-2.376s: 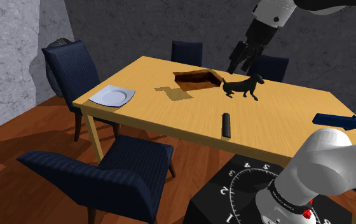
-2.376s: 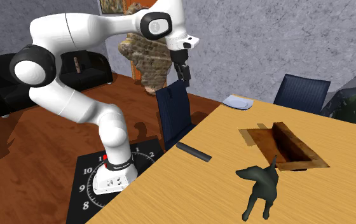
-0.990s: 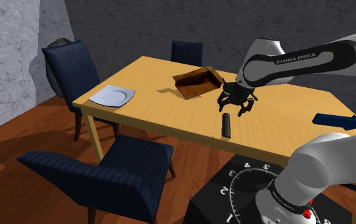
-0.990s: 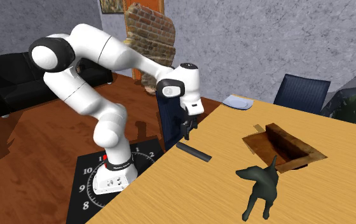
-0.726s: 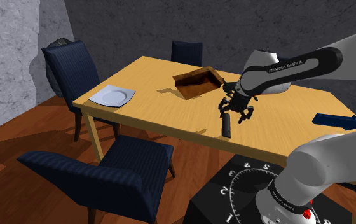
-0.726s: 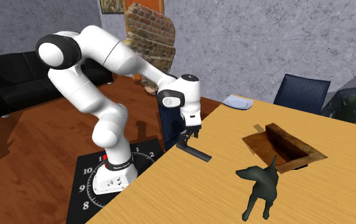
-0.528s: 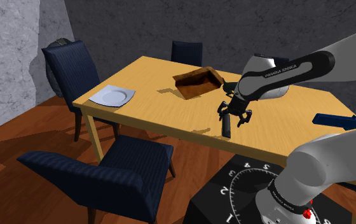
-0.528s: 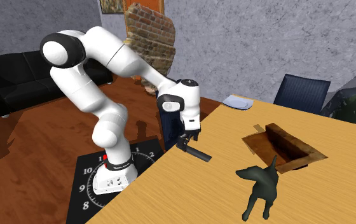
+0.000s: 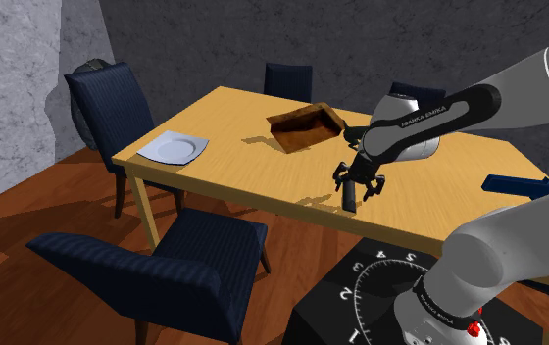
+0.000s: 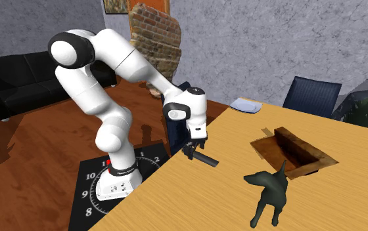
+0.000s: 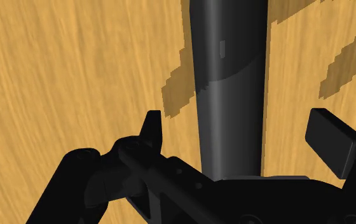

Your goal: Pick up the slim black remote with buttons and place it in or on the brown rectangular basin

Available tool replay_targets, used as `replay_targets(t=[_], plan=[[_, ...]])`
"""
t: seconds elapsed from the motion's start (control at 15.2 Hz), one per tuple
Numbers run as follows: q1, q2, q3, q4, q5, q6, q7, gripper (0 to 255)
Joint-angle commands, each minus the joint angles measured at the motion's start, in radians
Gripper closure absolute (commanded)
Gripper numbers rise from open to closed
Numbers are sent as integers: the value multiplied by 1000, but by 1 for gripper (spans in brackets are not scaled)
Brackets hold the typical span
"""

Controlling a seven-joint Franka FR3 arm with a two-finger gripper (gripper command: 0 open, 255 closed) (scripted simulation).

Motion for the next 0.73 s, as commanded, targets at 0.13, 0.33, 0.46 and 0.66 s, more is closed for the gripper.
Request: replay_targets(t=[0.13, 0.33, 0.46, 0.66], plan=[[0, 1, 0, 0, 0, 1, 0, 0], [0, 1, 0, 0, 0, 1, 0, 255], [0, 1, 0, 0, 0, 1, 0, 255], [0, 0, 0, -1, 0, 2, 1, 255]])
